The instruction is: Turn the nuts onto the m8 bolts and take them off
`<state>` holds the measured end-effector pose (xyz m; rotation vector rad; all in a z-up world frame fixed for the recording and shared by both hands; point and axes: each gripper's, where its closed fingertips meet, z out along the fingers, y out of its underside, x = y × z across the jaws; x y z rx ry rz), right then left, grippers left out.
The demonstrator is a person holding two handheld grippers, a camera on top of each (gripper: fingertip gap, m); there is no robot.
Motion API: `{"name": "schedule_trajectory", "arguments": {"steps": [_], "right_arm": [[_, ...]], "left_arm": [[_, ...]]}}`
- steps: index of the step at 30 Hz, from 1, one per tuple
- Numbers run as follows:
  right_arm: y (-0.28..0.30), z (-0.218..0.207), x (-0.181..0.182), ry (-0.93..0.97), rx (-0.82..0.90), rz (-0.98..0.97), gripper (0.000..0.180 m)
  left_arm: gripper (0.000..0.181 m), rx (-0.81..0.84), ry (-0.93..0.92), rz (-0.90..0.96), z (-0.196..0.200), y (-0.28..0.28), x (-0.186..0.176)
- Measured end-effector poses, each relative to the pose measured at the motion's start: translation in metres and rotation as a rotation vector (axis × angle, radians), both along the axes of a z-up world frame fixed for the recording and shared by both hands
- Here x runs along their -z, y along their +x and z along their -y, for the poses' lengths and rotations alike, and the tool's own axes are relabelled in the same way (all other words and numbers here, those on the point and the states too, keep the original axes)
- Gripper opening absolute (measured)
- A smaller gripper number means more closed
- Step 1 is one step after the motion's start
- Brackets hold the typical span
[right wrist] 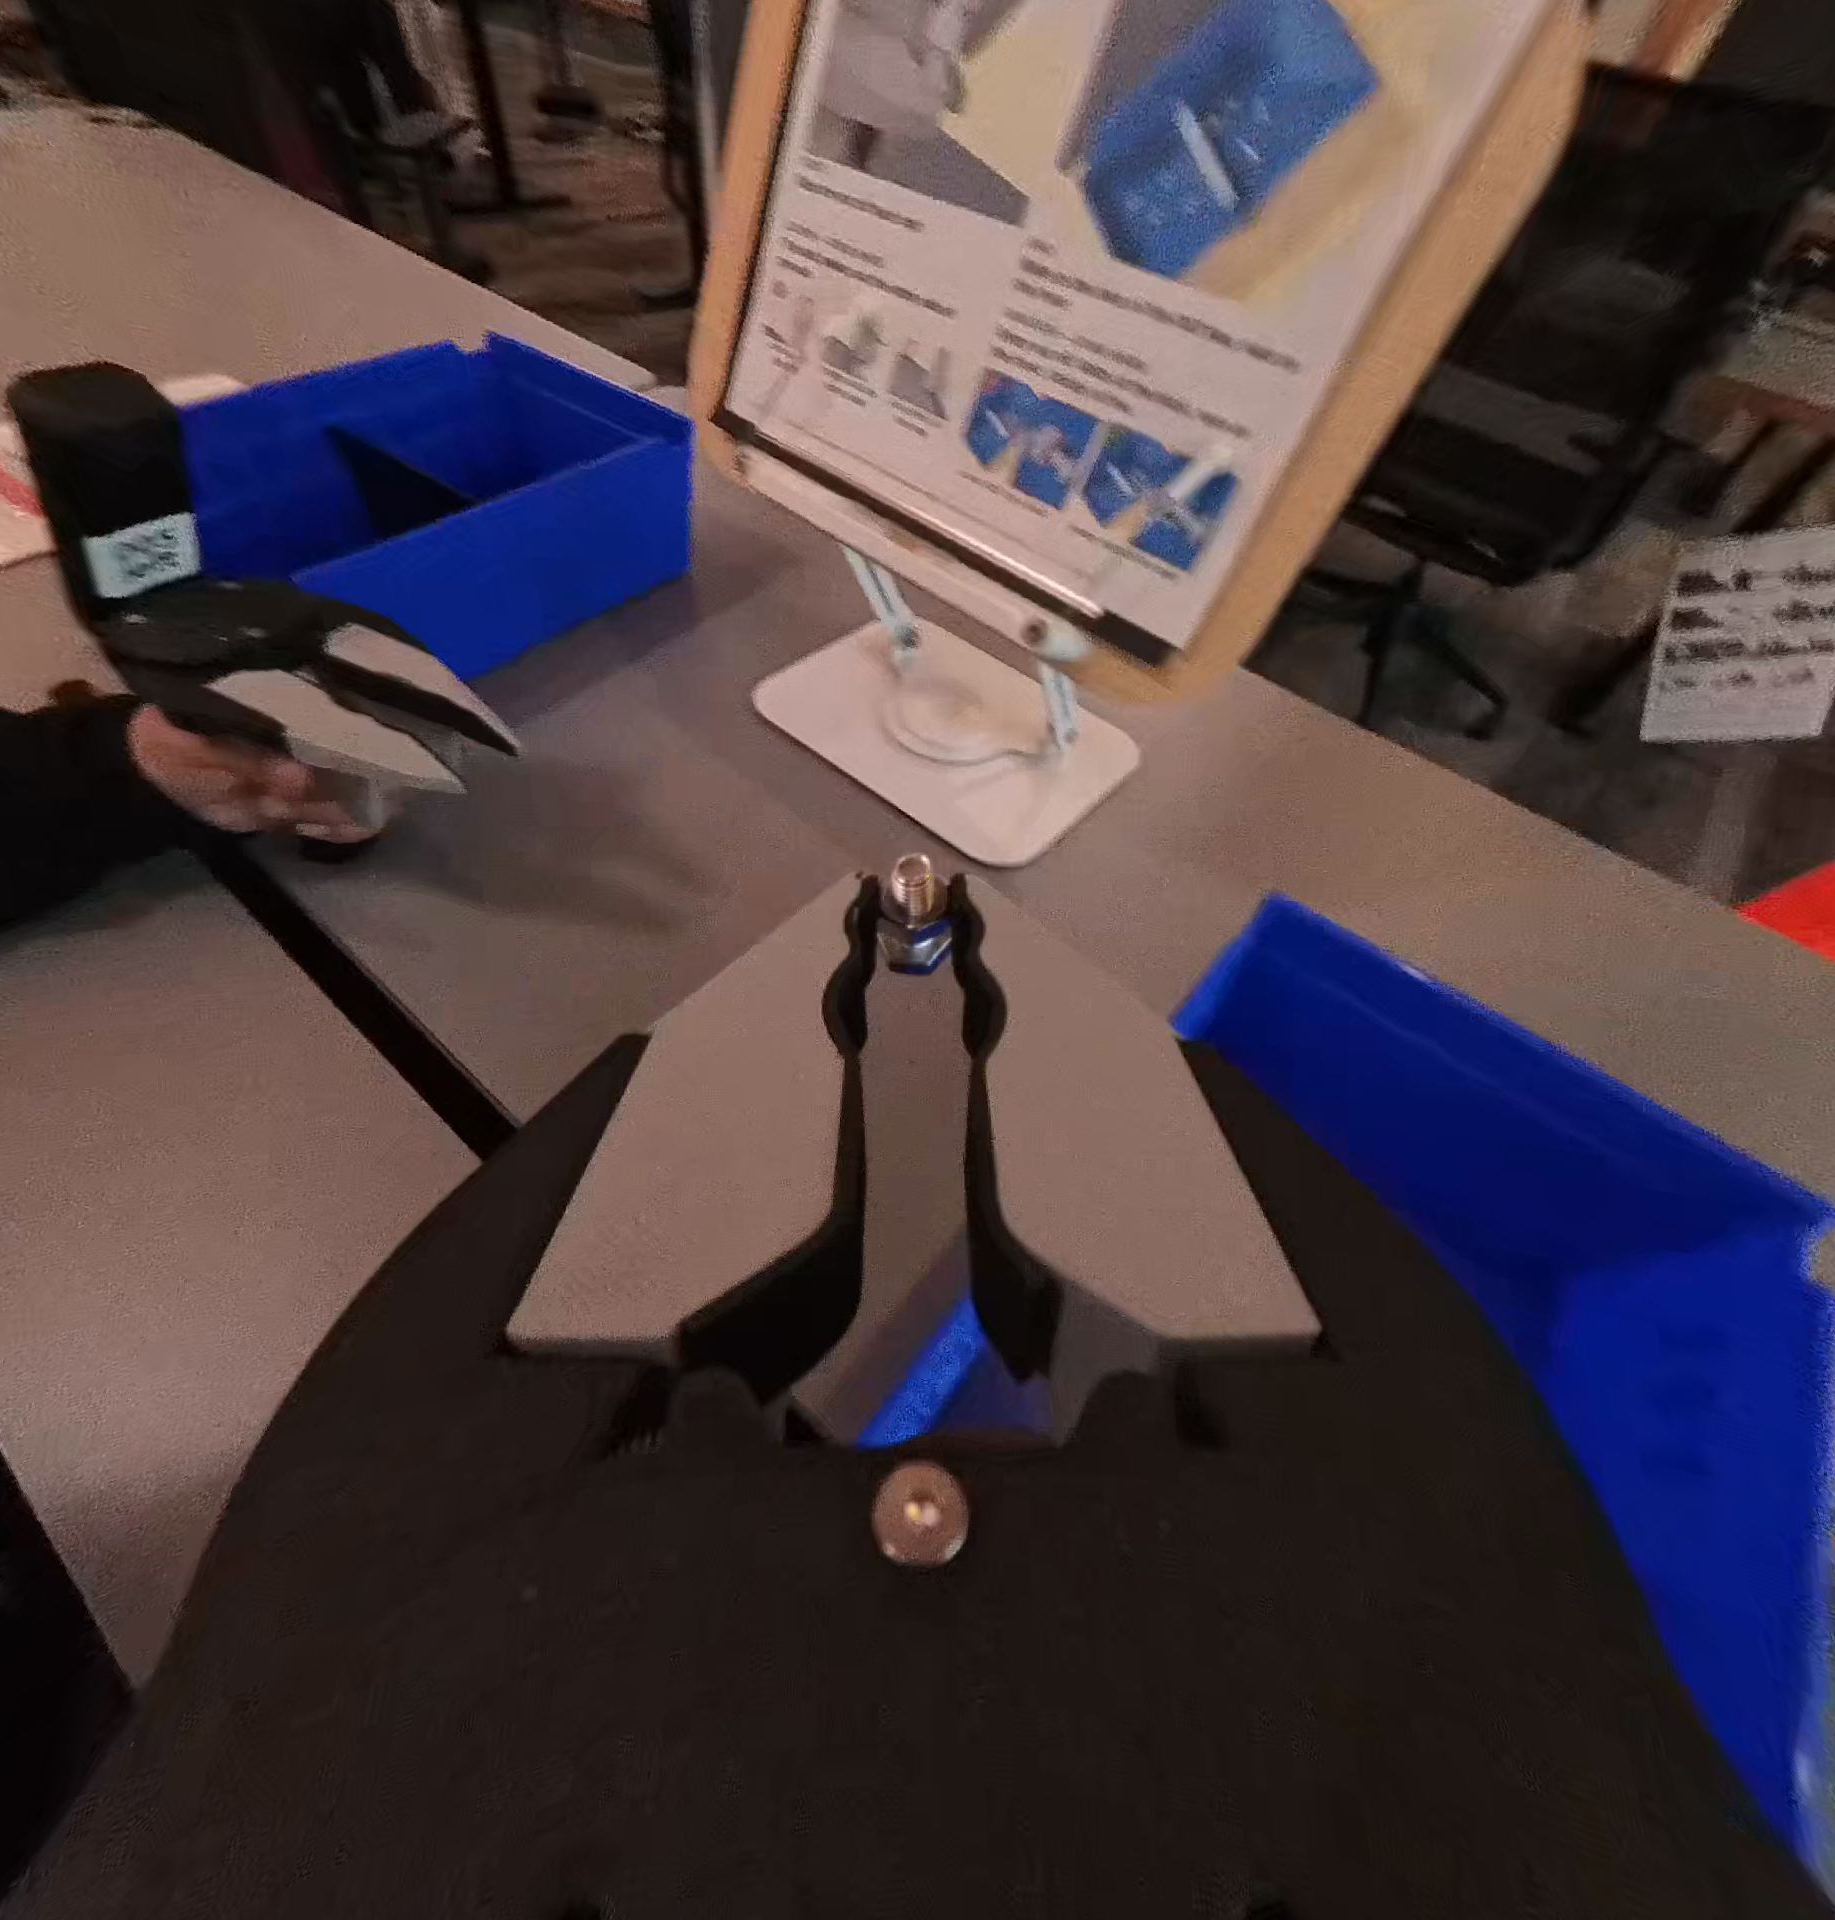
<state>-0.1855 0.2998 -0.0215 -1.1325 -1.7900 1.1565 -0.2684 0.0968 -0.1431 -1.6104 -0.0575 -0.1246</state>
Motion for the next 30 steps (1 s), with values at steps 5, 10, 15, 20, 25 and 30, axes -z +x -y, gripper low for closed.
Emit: {"name": "schedule_trajectory", "arguments": {"steps": [5,10,15,20,25,30], "right_arm": [[0.028,-0.122,0.078,0.034,0.377,0.242,0.012],[0.031,-0.166,0.169,0.14,0.506,0.509,0.012],[0.02,-0.164,0.191,0.159,0.489,0.606,0.015],[0.015,-0.166,0.165,0.155,0.551,0.506,0.037],[-0.004,-0.133,0.077,0.161,0.562,0.179,0.049],[-0.044,-0.027,0.02,0.163,0.362,-0.01,0.062]], "left_arm": [[0.022,-0.014,-0.005,-0.015,0.0,0.0,0.001],[0.021,-0.017,-0.012,-0.03,-0.001,0.003,0.001],[0.021,-0.017,-0.013,-0.033,-0.001,0.004,0.001],[0.021,-0.013,-0.022,-0.022,-0.002,0.003,0.003],[0.022,-0.023,-0.035,-0.02,-0.003,0.001,0.004],[0.028,-0.075,-0.05,-0.009,-0.004,-0.006,0.006]]}}
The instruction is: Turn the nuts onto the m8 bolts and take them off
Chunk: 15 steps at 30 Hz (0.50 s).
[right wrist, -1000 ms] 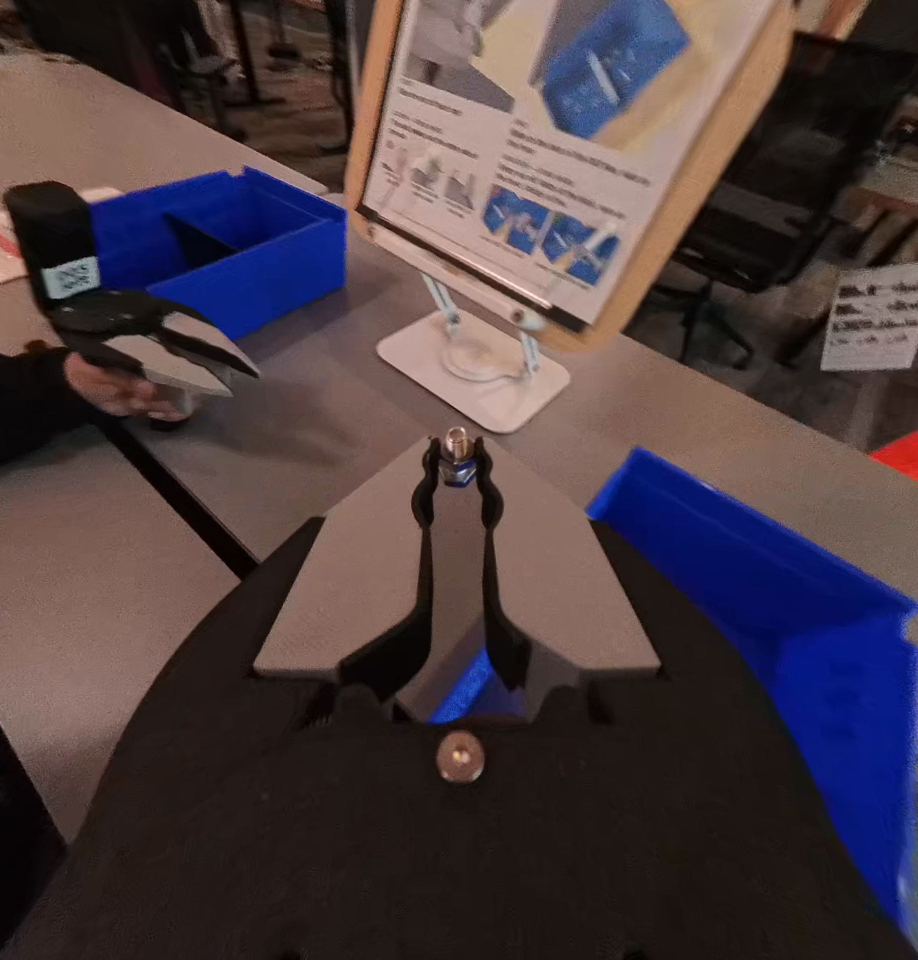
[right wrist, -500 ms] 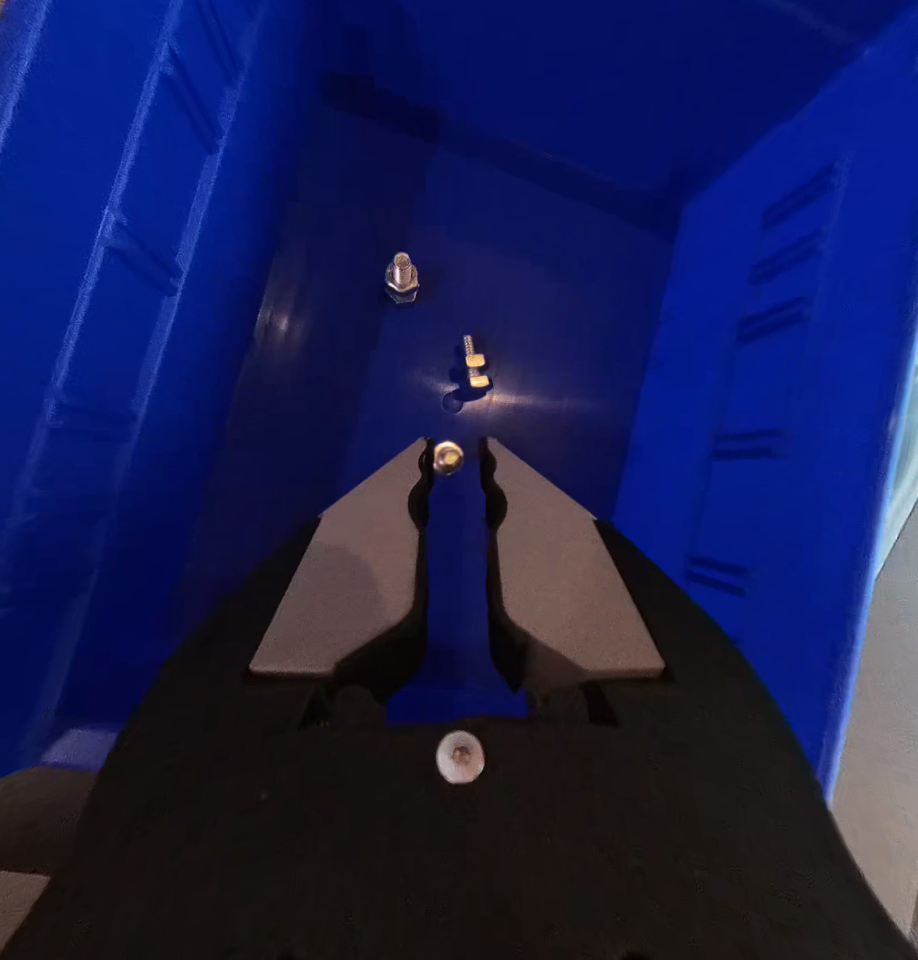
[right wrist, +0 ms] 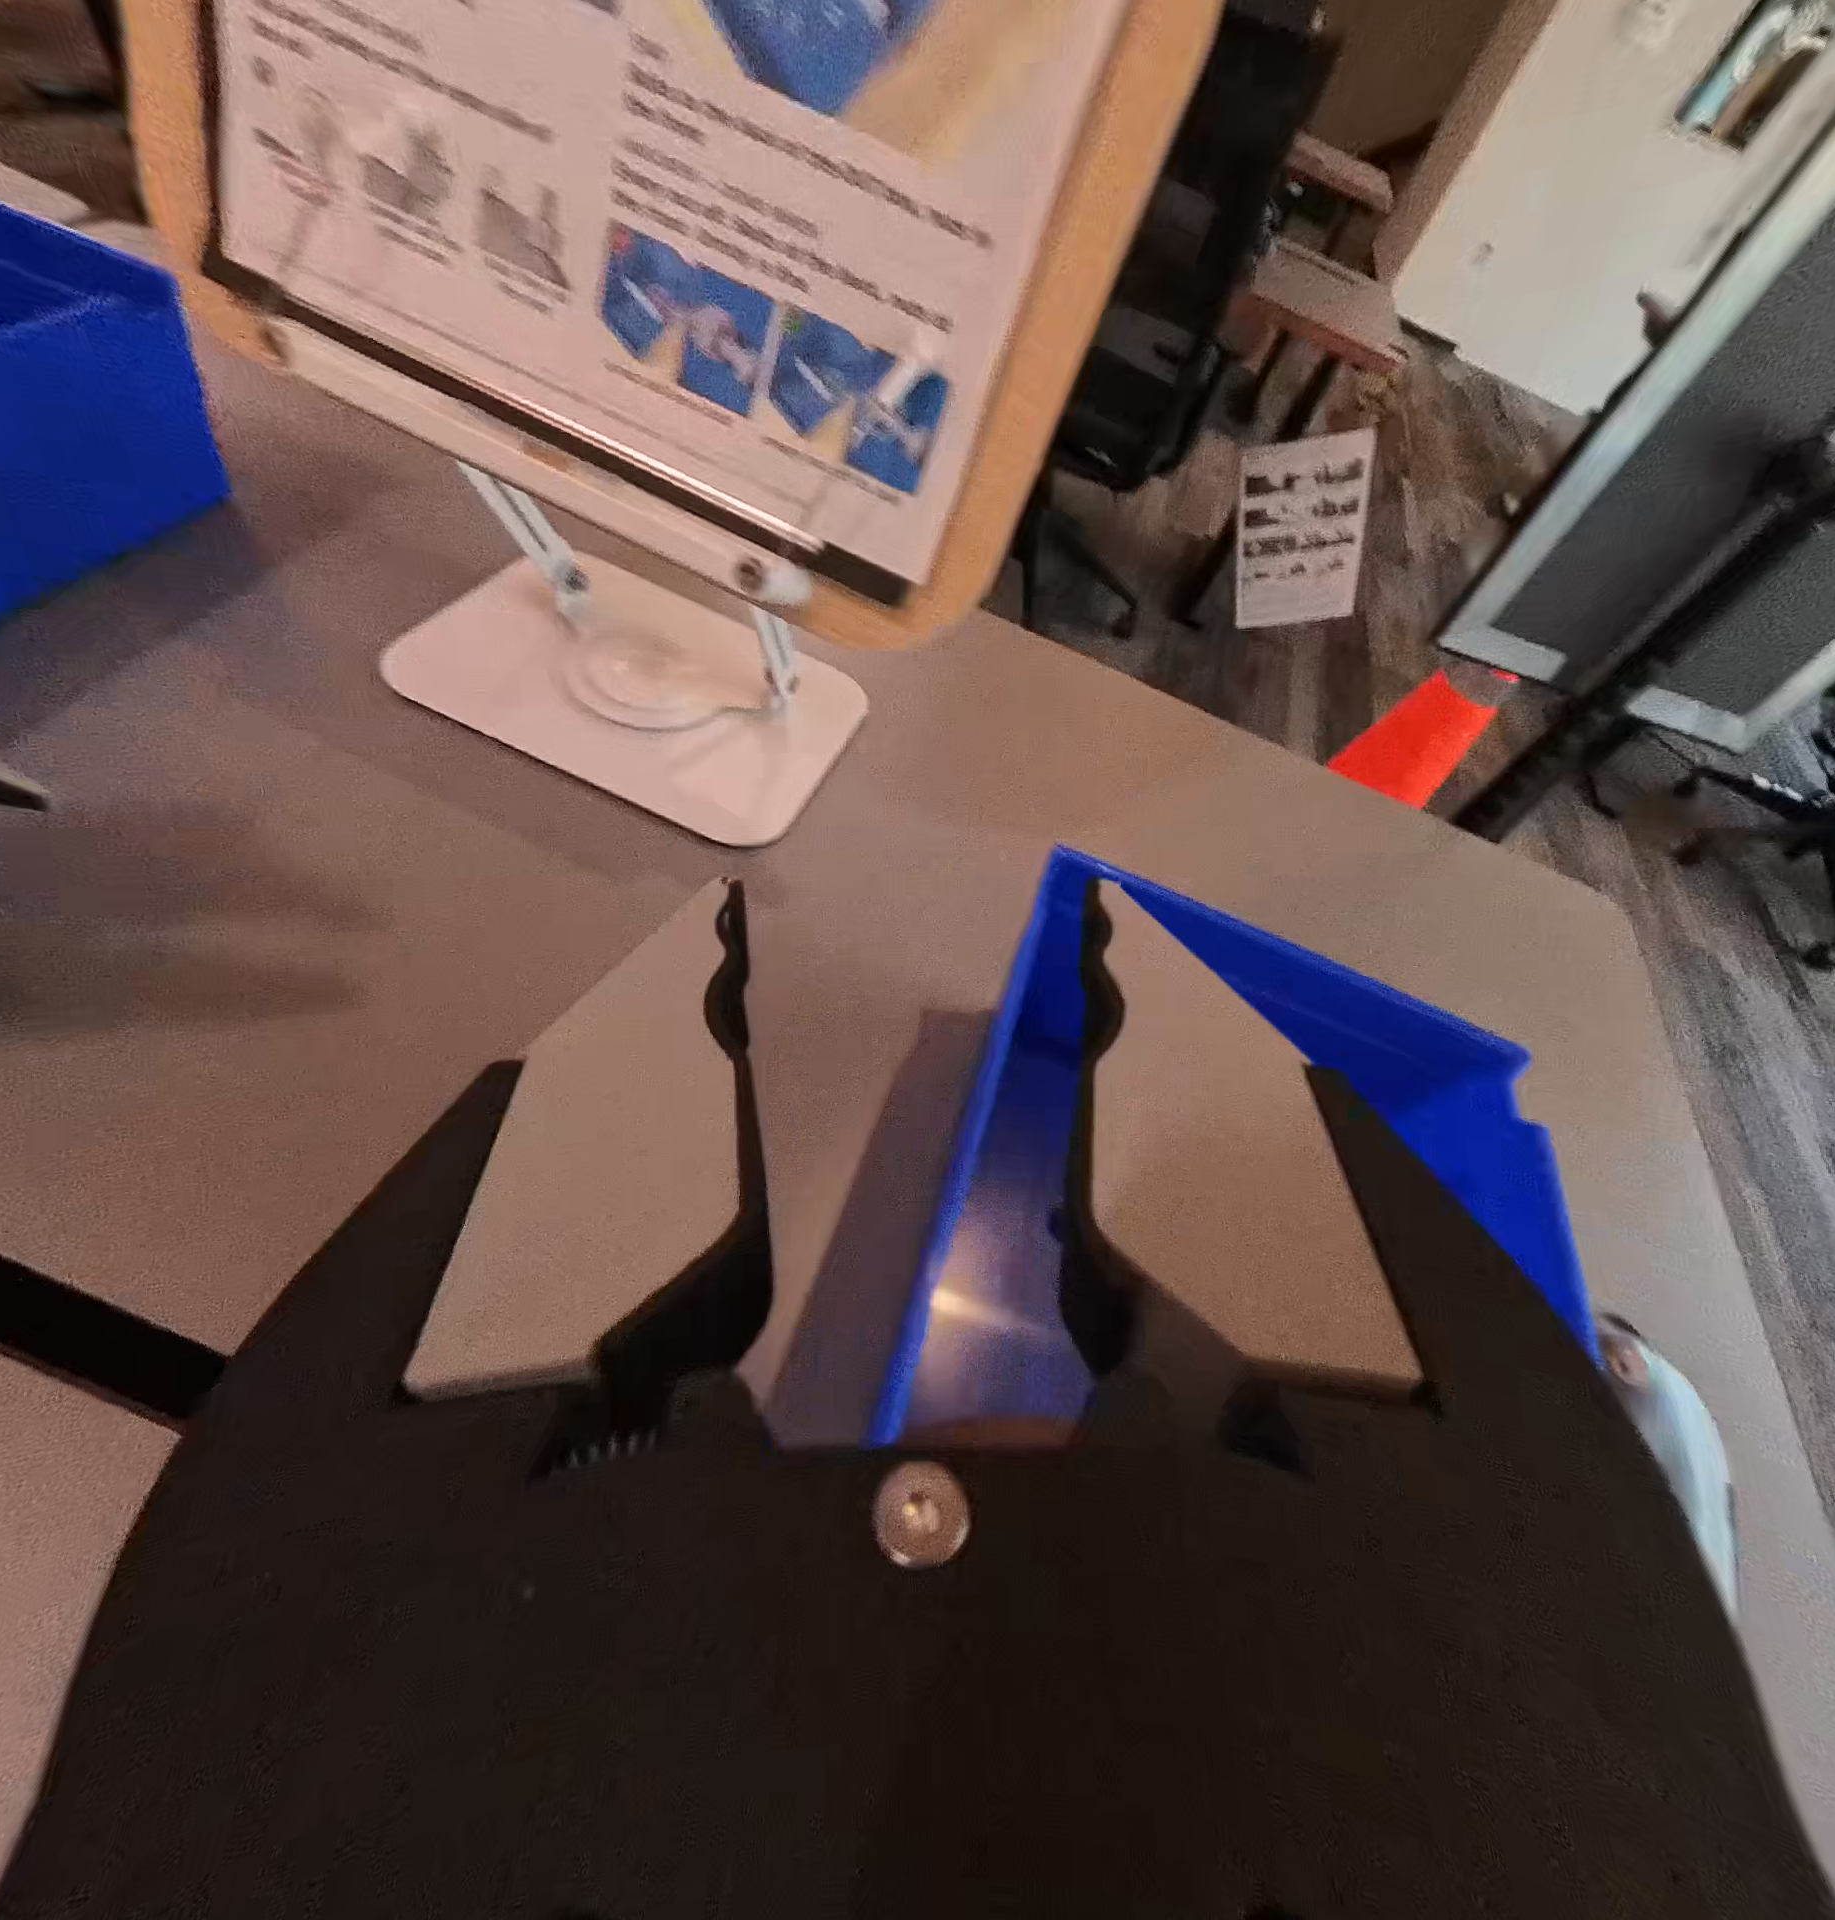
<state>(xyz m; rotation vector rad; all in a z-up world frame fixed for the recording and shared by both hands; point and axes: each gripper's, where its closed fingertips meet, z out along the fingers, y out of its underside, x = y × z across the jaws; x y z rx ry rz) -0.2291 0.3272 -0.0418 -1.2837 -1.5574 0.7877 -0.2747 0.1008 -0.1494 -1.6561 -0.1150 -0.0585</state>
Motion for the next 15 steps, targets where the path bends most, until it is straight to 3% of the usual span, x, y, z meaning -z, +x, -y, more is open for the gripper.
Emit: {"name": "schedule_trajectory", "arguments": {"steps": [3,6,11,15], "right_arm": [[-0.034,0.07,0.007,-0.044,-0.137,-0.037,0.073],[-0.072,0.109,0.042,-0.086,-0.145,-0.043,0.081],[-0.119,0.098,0.11,0.058,0.086,-0.015,0.089],[-0.124,0.089,0.119,0.167,0.128,-0.023,0.092]], "left_arm": [[0.039,-0.08,-0.013,0.022,0.001,-0.013,0.002],[0.048,-0.146,-0.029,0.019,0.003,-0.023,0.004],[0.056,-0.29,-0.073,0.0,0.012,-0.048,0.009],[0.06,-0.332,-0.078,0.033,0.015,-0.056,0.011]]}}
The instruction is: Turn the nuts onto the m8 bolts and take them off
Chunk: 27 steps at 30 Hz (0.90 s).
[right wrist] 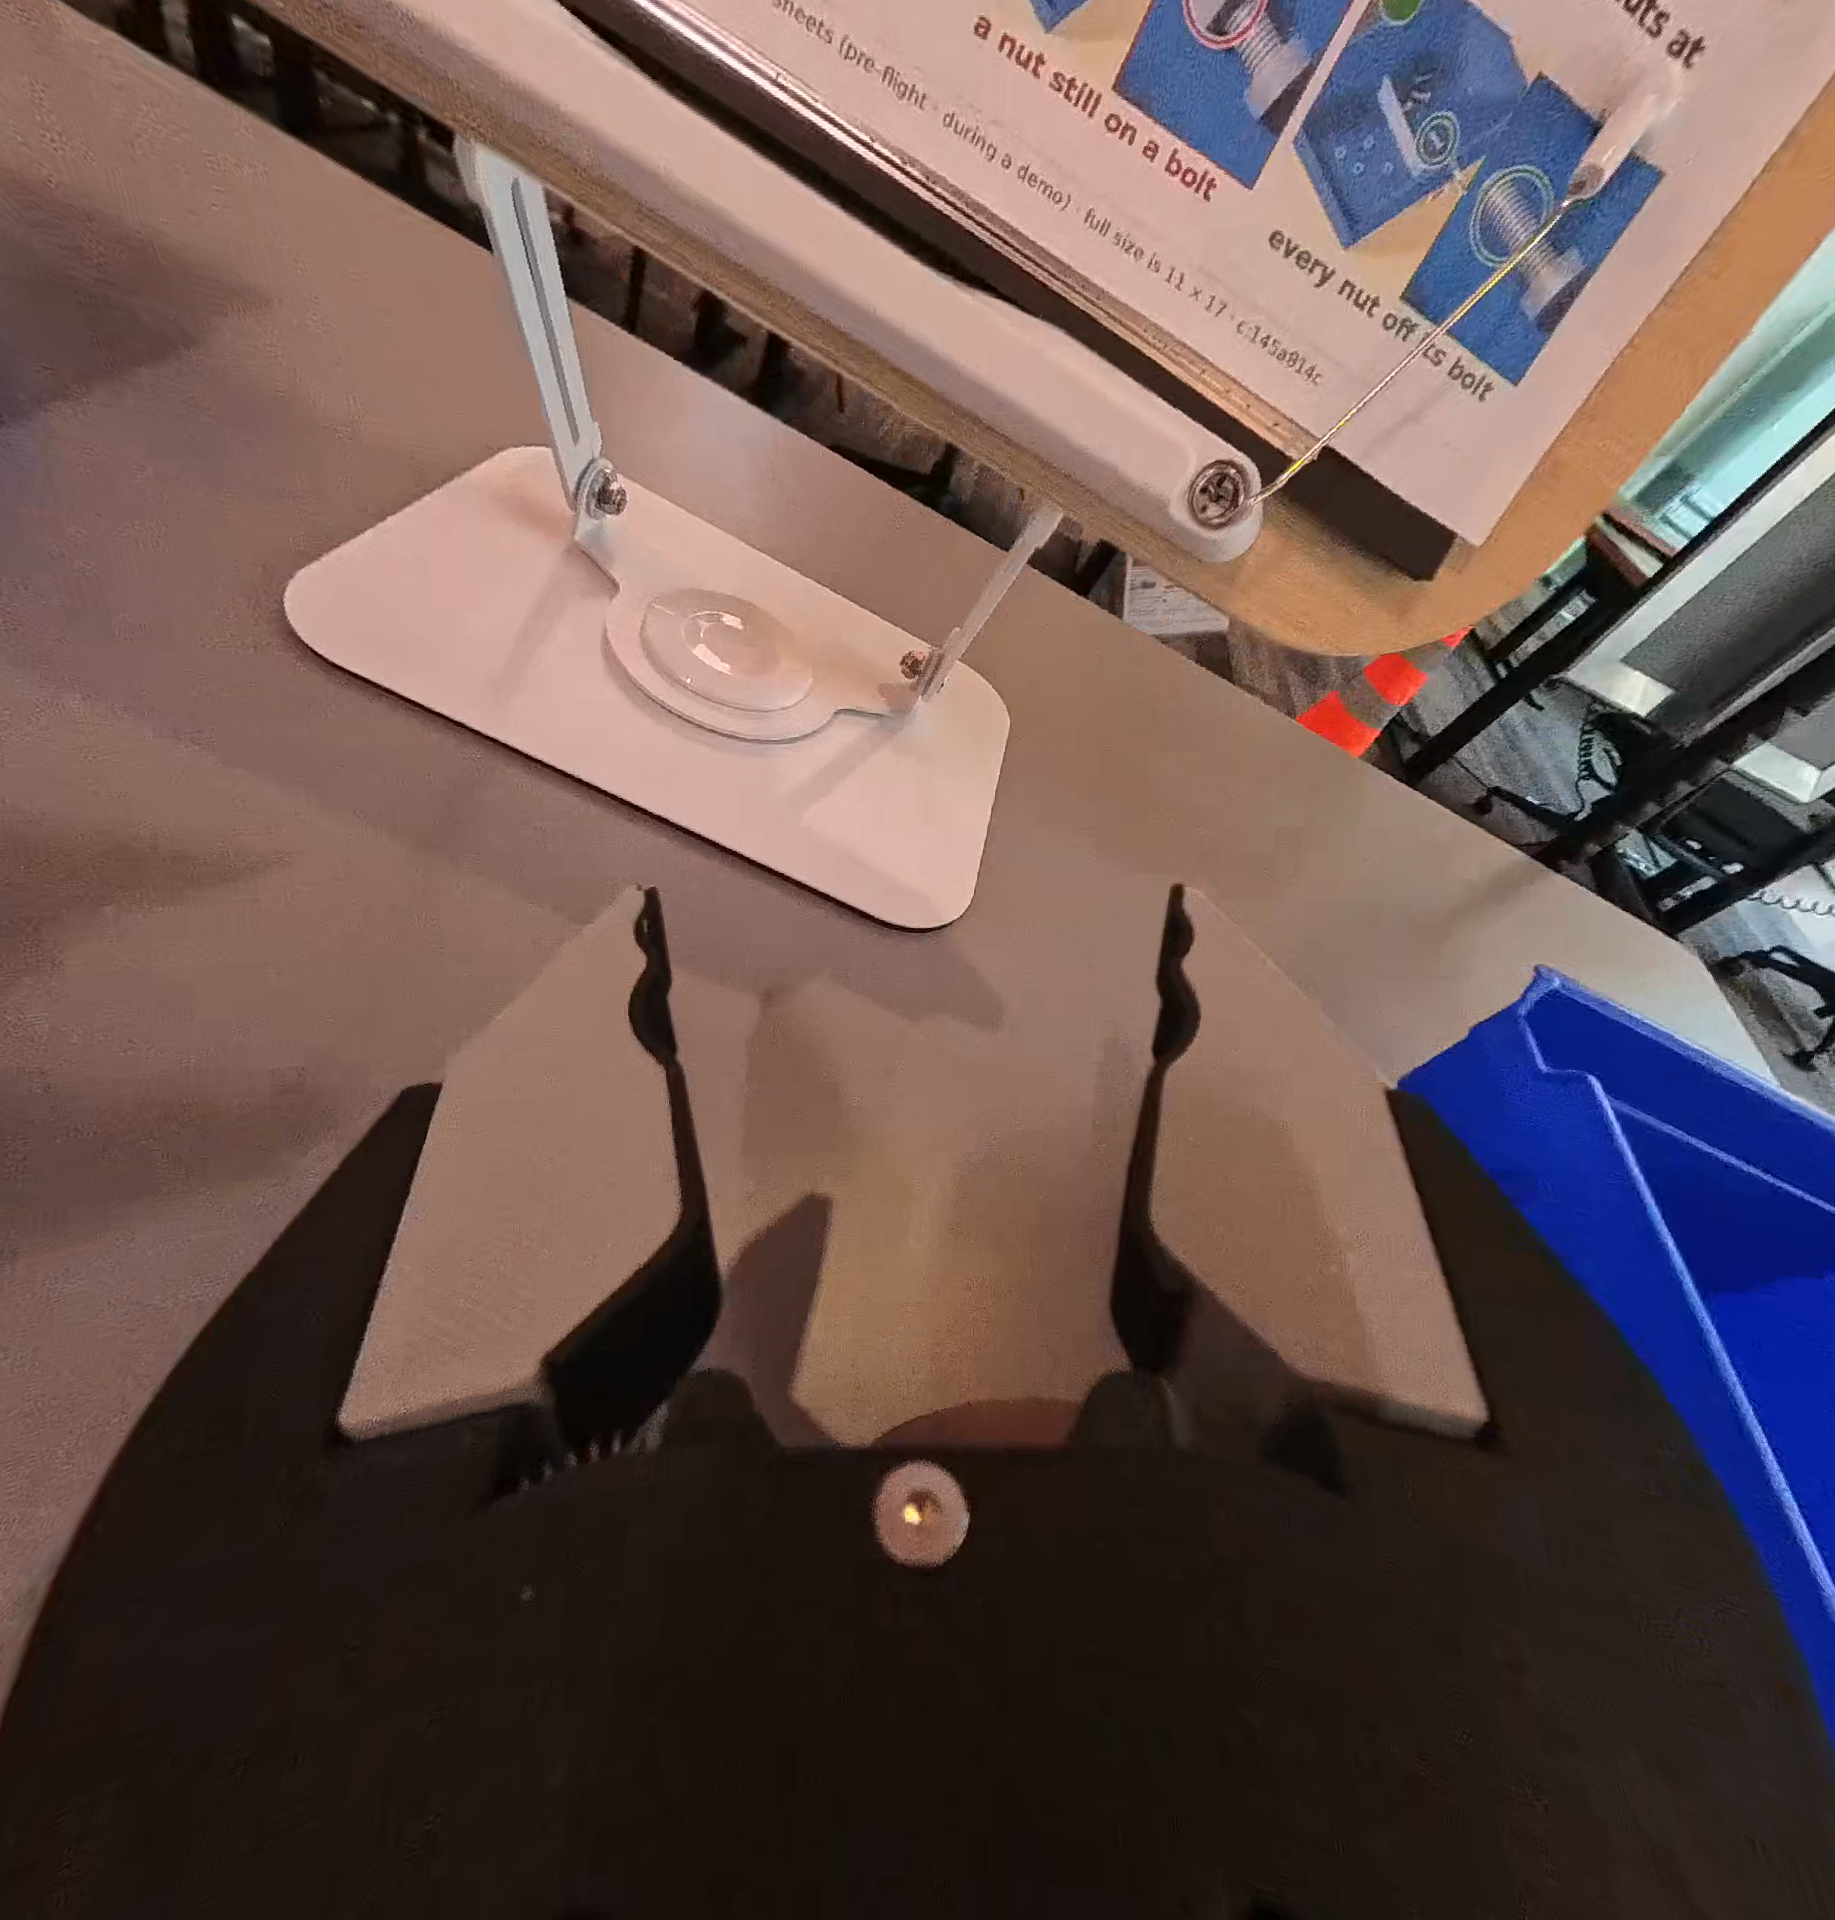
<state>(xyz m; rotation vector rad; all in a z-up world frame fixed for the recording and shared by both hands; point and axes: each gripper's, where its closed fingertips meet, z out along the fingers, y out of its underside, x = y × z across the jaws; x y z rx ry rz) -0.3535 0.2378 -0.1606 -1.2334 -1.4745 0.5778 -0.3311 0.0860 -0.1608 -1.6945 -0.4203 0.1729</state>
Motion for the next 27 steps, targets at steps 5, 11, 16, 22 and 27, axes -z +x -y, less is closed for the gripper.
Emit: {"name": "schedule_trajectory", "arguments": {"steps": [5,11,16,22,27], "right_arm": [[0.006,0.0,0.003,-0.066,-0.025,0.012,0.092],[0.006,0.004,0.01,-0.107,-0.051,0.038,0.094],[0.005,0.007,0.014,-0.099,-0.064,0.046,0.097],[0.008,0.024,0.011,-0.126,-0.158,0.038,0.081],[0.007,0.03,0.021,-0.118,-0.173,0.076,0.079]], "left_arm": [[0.061,-0.042,-0.023,-0.022,0.001,-0.004,0.002],[0.061,-0.068,-0.058,-0.049,0.0,-0.005,0.004],[0.061,-0.222,-0.068,-0.046,0.008,-0.025,0.005],[0.066,-0.339,-0.11,-0.054,0.015,-0.038,0.009],[0.064,-0.343,-0.12,-0.069,0.018,-0.039,0.009]]}}
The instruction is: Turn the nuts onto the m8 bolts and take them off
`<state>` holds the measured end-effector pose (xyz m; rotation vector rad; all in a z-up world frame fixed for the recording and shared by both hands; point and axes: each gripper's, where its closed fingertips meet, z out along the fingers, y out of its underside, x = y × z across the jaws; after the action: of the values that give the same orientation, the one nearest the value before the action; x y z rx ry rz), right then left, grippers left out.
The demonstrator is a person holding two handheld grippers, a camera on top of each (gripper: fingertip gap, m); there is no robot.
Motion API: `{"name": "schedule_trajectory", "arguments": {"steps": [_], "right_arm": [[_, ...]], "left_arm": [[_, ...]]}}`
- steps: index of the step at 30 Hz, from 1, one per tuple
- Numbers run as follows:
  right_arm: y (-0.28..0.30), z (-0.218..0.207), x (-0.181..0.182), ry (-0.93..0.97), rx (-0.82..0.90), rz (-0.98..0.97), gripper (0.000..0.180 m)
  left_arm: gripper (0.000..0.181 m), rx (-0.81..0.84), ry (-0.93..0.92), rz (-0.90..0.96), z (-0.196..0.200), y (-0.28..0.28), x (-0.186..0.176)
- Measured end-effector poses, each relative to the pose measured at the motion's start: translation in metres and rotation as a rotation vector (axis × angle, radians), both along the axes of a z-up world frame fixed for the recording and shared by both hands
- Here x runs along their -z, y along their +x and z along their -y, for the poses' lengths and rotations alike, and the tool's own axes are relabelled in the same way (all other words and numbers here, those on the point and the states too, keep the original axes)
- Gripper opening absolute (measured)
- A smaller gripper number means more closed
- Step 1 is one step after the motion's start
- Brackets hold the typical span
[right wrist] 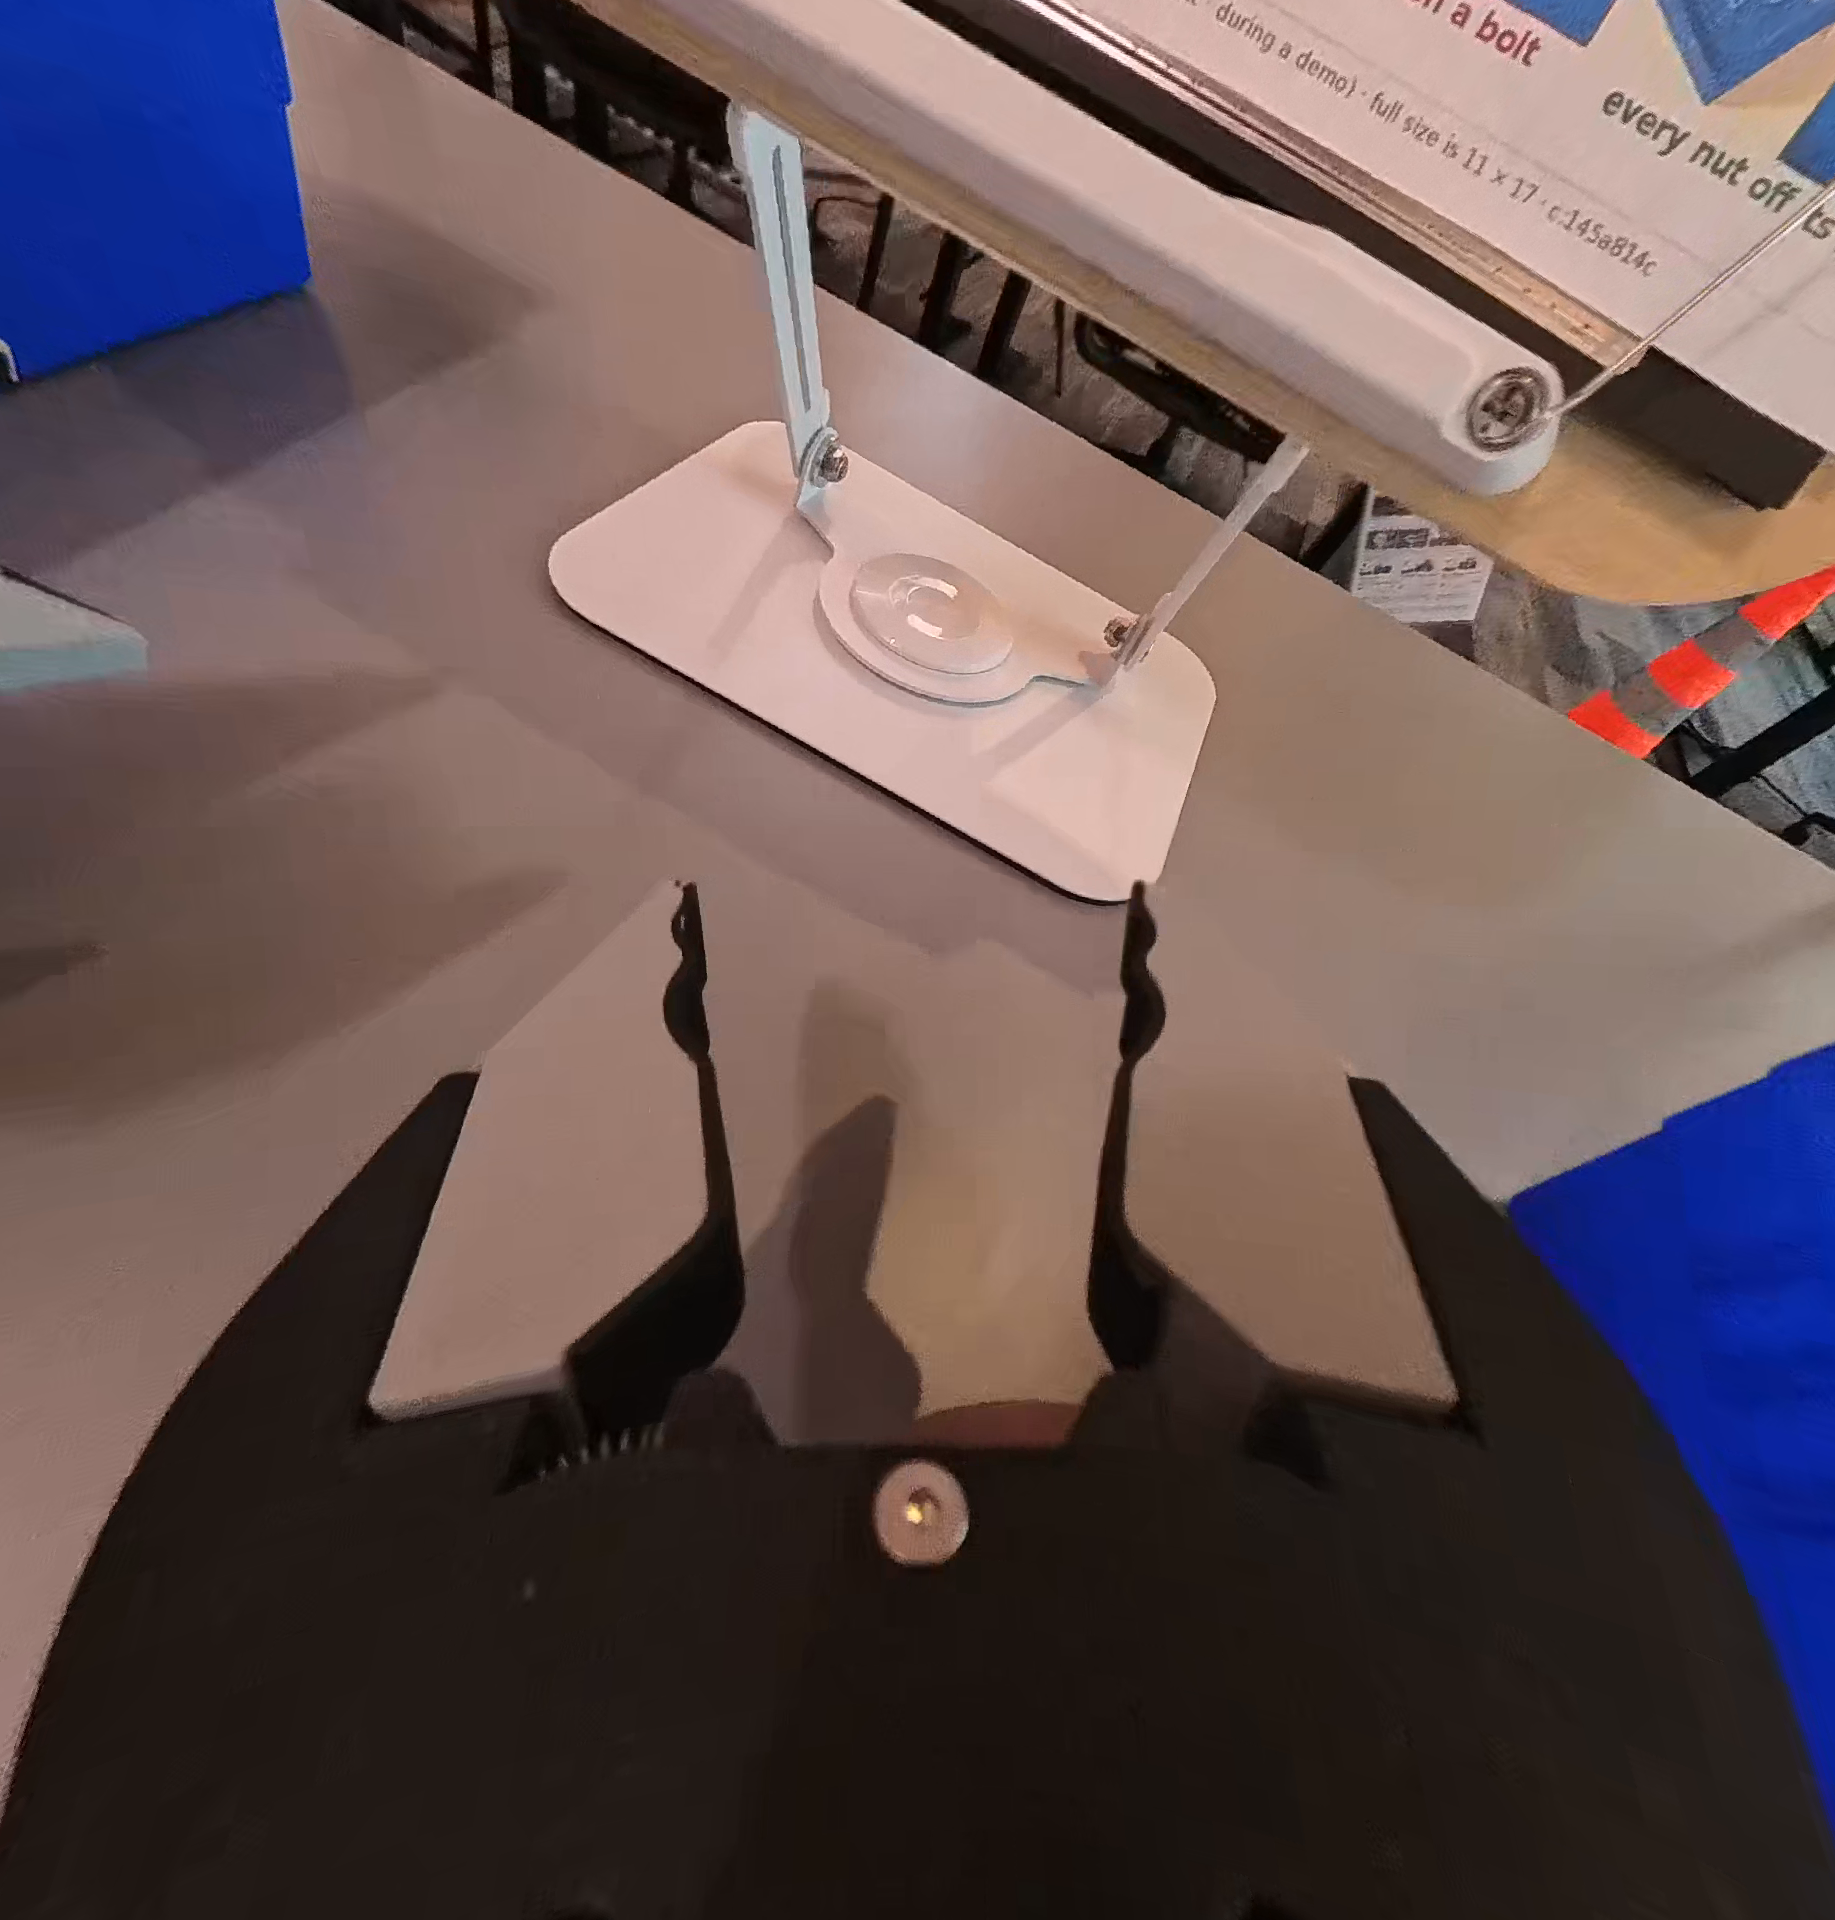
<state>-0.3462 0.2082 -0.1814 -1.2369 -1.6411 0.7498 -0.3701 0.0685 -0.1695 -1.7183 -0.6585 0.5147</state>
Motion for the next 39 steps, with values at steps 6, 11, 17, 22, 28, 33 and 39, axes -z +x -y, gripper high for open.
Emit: {"name": "schedule_trajectory", "arguments": {"steps": [6,11,17,22,28,33,39], "right_arm": [[0.0,0.003,0.007,0.012,-0.01,0.025,0.079],[0.0,0.006,0.01,0.012,-0.019,0.035,0.079],[0.001,0.009,0.009,0.017,-0.039,0.039,0.079],[0.004,0.014,0.006,-0.027,-0.082,0.039,0.079],[0.007,0.024,0.006,-0.045,-0.143,0.059,0.071],[0.01,0.031,0.007,-0.049,-0.179,0.07,0.062],[0.011,0.037,0.011,-0.044,-0.201,0.089,0.055]], "left_arm": [[0.06,0.012,-0.001,0.006,0.0,0.0,0.001],[0.06,0.015,-0.011,0.001,-0.001,0.001,0.001],[0.06,0.023,-0.012,0.002,-0.002,0.002,0.001],[0.06,0.032,-0.018,0.003,-0.003,0.003,0.002],[0.06,0.041,-0.022,0.008,-0.003,0.004,0.003],[0.057,0.037,-0.034,0.011,-0.004,0.004,0.005],[0.056,0.031,-0.041,0.005,-0.003,0.004,0.005]]}}
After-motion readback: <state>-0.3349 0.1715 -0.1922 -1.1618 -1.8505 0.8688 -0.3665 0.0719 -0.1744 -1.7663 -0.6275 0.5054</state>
